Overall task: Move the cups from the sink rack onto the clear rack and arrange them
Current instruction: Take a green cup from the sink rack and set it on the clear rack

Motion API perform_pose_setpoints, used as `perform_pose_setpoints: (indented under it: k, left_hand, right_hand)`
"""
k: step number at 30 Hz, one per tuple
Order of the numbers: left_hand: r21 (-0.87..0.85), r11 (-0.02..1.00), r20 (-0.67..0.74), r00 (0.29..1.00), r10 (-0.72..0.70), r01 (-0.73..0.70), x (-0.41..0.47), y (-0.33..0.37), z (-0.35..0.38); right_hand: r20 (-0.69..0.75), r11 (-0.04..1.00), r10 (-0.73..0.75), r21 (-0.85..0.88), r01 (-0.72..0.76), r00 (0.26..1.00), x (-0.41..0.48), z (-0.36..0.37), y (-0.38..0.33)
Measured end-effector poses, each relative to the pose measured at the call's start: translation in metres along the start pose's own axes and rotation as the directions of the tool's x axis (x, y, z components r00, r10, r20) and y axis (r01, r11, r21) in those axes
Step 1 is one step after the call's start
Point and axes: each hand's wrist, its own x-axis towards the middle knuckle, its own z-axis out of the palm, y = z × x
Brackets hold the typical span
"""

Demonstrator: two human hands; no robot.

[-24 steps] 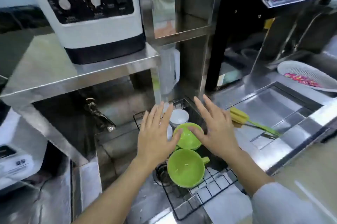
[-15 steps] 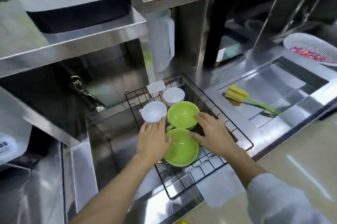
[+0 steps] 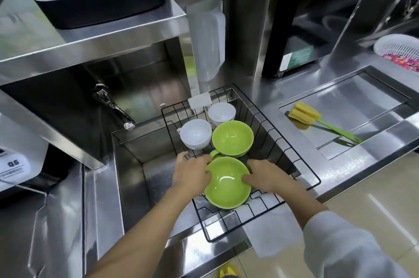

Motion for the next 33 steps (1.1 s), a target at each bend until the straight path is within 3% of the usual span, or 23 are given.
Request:
perform_pose_setpoints:
  k: [5, 10, 13, 15, 17, 20, 24, 26, 28, 31, 33]
  left_hand:
    - [-0.183, 0.983, -0.147, 0.988, -0.046, 0.019, -0.008, 0.003, -0.007]
    - [-0.496, 0.868, -0.287, 0.937, -0.197, 0.03, -0.016, 0.008, -0.039]
    - [-0.723, 0.691, -0.23, 0.941, -0.249, 0.006, -0.018, 0.002, -0.066]
    - [-0.857, 0.515, -0.107, 0.972, -0.211, 0.017, -0.023, -0.004, -0.083]
    - [-0.942, 0.313, 0.071, 0.982, -0.174, 0.123, -0.03, -0.008, -0.096]
    - [-0.97, 0.016, 0.235, 0.953, -0.191, 0.242, -0.04, -0.016, -0.106]
    - [-0.949, -0.167, 0.299, 0.932, -0.203, 0.268, -0.054, -0.031, -0.121]
    - [-0.95, -0.213, 0.275, 0.934, -0.229, 0.227, -0.065, -0.041, -0.126]
    - [-0.966, -0.207, 0.212, 0.937, -0.279, 0.157, -0.078, -0.053, -0.133]
    - [-0.978, -0.198, 0.137, 0.92, -0.366, 0.067, -0.102, -0.075, -0.144]
    - [-0.973, -0.228, 0.117, 0.908, -0.403, 0.024, -0.119, -0.091, -0.15]
  right_hand:
    - [0.054, 0.987, 0.016, 0.161, -0.024, 0.998, -0.006, -0.012, -0.008]
    - [-0.101, 0.974, -0.106, 0.188, 0.123, 0.989, -0.016, -0.042, -0.03]
    - [-0.199, 0.96, -0.2, 0.157, 0.233, 0.959, -0.022, -0.057, -0.047]
    - [-0.254, 0.939, -0.263, 0.154, 0.307, 0.931, -0.025, -0.064, -0.061]
    - [-0.32, 0.914, -0.301, 0.172, 0.367, 0.898, -0.028, -0.068, -0.075]
    - [-0.396, 0.872, -0.337, 0.21, 0.442, 0.854, -0.032, -0.068, -0.098]
    - [-0.452, 0.794, -0.387, 0.28, 0.54, 0.804, -0.036, -0.068, -0.131]
    - [-0.416, 0.708, -0.43, 0.395, 0.585, 0.801, -0.039, -0.068, -0.147]
    - [-0.281, 0.599, -0.526, 0.548, 0.584, 0.803, -0.042, -0.068, -0.162]
    - [-0.068, 0.432, -0.642, 0.791, 0.433, 0.764, -0.047, -0.064, -0.184]
    - [-0.012, 0.352, -0.69, 0.868, 0.35, 0.724, -0.047, -0.057, -0.201]
